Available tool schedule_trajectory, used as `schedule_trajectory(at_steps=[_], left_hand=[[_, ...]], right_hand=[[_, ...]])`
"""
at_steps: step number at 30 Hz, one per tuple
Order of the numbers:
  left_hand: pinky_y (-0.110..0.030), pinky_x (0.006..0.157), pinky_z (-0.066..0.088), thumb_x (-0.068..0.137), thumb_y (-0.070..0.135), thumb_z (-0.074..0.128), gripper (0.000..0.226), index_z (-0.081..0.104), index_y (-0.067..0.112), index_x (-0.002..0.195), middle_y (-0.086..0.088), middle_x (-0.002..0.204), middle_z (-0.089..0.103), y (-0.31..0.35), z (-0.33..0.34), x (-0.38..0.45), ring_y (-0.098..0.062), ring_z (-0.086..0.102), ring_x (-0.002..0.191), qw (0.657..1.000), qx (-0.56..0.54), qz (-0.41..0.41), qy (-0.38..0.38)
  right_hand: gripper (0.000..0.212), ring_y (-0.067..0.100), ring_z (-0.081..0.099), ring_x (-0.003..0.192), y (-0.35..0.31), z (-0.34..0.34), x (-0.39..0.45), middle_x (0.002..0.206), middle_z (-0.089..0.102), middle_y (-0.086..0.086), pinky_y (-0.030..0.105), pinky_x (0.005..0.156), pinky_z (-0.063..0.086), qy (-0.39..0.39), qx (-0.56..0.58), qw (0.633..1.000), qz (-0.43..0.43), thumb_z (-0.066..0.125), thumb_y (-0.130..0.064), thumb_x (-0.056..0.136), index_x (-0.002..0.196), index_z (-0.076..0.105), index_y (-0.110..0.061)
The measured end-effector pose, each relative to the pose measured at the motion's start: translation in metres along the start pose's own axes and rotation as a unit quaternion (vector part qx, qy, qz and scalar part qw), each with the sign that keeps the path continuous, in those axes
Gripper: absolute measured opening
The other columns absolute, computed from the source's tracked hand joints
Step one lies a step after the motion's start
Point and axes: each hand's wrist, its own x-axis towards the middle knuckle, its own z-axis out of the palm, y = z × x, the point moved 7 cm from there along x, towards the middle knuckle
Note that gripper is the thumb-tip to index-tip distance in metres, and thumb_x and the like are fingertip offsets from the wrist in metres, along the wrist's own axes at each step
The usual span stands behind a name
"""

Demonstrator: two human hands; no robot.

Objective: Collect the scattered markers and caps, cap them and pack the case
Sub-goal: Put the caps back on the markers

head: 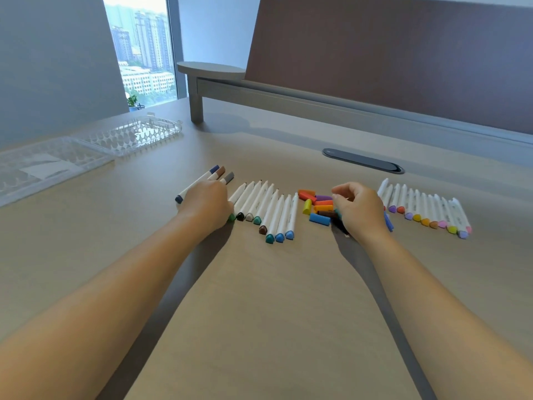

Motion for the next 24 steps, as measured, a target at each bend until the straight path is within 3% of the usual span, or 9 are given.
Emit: schedule_trajectory(at_steps=[4, 6, 7, 9, 13, 18, 20, 24], left_hand=[[-0.022, 0.06, 0.037, 0.092, 0.019, 0.049, 0.026, 0.061, 0.002, 0.108, -0.013, 0.103, 0.063, 0.006, 0.001, 0.0, -0.028, 0.059, 0.101, 0.998, 0.061, 0.003, -0.003], [-0.021, 0.054, 0.032, 0.092, 0.017, 0.048, 0.031, 0.056, 0.001, 0.117, -0.012, 0.097, 0.056, 0.006, 0.001, -0.001, -0.027, 0.057, 0.106, 0.999, 0.053, -0.012, -0.003], [-0.024, 0.059, 0.032, 0.092, 0.015, 0.048, 0.031, 0.055, -0.001, 0.118, -0.013, 0.098, 0.055, 0.005, 0.0, -0.001, -0.028, 0.056, 0.107, 0.999, 0.041, -0.022, -0.004], [-0.03, 0.07, 0.035, 0.09, 0.01, 0.048, 0.024, 0.06, -0.001, 0.107, -0.017, 0.104, 0.059, 0.006, -0.005, -0.003, -0.032, 0.056, 0.104, 0.999, 0.014, -0.028, 0.016], [-0.029, 0.066, 0.032, 0.088, 0.011, 0.048, 0.016, 0.057, 0.005, 0.077, -0.015, 0.083, 0.054, 0.015, -0.02, -0.005, -0.033, 0.051, 0.08, 0.996, -0.062, -0.018, 0.058], [-0.023, 0.054, 0.04, 0.092, 0.025, 0.052, 0.019, 0.06, 0.009, 0.084, -0.005, 0.071, 0.056, 0.054, -0.012, -0.002, -0.016, 0.051, 0.06, 0.972, -0.233, -0.003, -0.017], [-0.019, 0.051, 0.041, 0.091, 0.024, 0.054, 0.017, 0.059, 0.008, 0.086, -0.002, 0.067, 0.053, 0.071, -0.004, 0.0, -0.011, 0.05, 0.055, 0.953, -0.296, -0.006, -0.059], [-0.022, 0.066, 0.05, 0.089, 0.021, 0.054, 0.02, 0.059, 0.004, 0.098, -0.005, 0.076, 0.053, 0.098, 0.011, 0.001, -0.012, 0.053, 0.062, 0.916, -0.377, -0.018, -0.134]], right_hand=[[0.027, 0.011, 0.045, 0.094, 0.008, -0.007, -0.004, 0.119, 0.058, 0.013, 0.02, 0.076, 0.04, -0.004, -0.018, 1.0, -0.006, 0.045, -0.016, 0.096, 0.118, 0.056, -0.004], [0.026, 0.012, 0.046, 0.092, 0.012, -0.008, -0.005, 0.116, 0.059, 0.013, 0.019, 0.069, 0.042, -0.008, -0.015, 1.0, -0.004, 0.047, -0.016, 0.095, 0.116, 0.058, -0.005], [0.025, 0.014, 0.047, 0.09, 0.015, -0.009, -0.006, 0.114, 0.06, 0.013, 0.016, 0.063, 0.041, -0.008, -0.012, 1.0, -0.004, 0.048, -0.016, 0.095, 0.115, 0.059, -0.005], [0.023, 0.016, 0.05, 0.085, 0.019, -0.014, -0.007, 0.11, 0.062, 0.014, 0.016, 0.058, 0.039, -0.002, -0.003, 1.0, -0.004, 0.05, -0.014, 0.094, 0.112, 0.06, -0.005], [0.024, 0.013, 0.047, 0.089, 0.031, -0.035, -0.009, 0.112, 0.062, 0.013, 0.021, 0.066, 0.038, 0.039, -0.033, 0.999, 0.011, 0.048, -0.01, 0.094, 0.112, 0.061, -0.001], [0.025, 0.023, 0.054, 0.1, 0.055, -0.055, -0.007, 0.117, 0.061, 0.014, 0.024, 0.072, 0.034, 0.068, -0.067, 0.994, 0.06, 0.048, -0.009, 0.093, 0.113, 0.06, 0.0], [0.024, 0.019, 0.05, 0.091, 0.063, -0.056, -0.005, 0.115, 0.062, 0.015, 0.023, 0.067, 0.035, 0.061, -0.078, 0.992, 0.075, 0.05, -0.013, 0.093, 0.112, 0.061, -0.001], [0.028, 0.017, 0.049, 0.087, 0.072, -0.054, 0.001, 0.112, 0.064, 0.014, 0.024, 0.069, 0.033, 0.027, -0.132, 0.988, 0.08, 0.052, -0.019, 0.093, 0.113, 0.062, -0.002]])
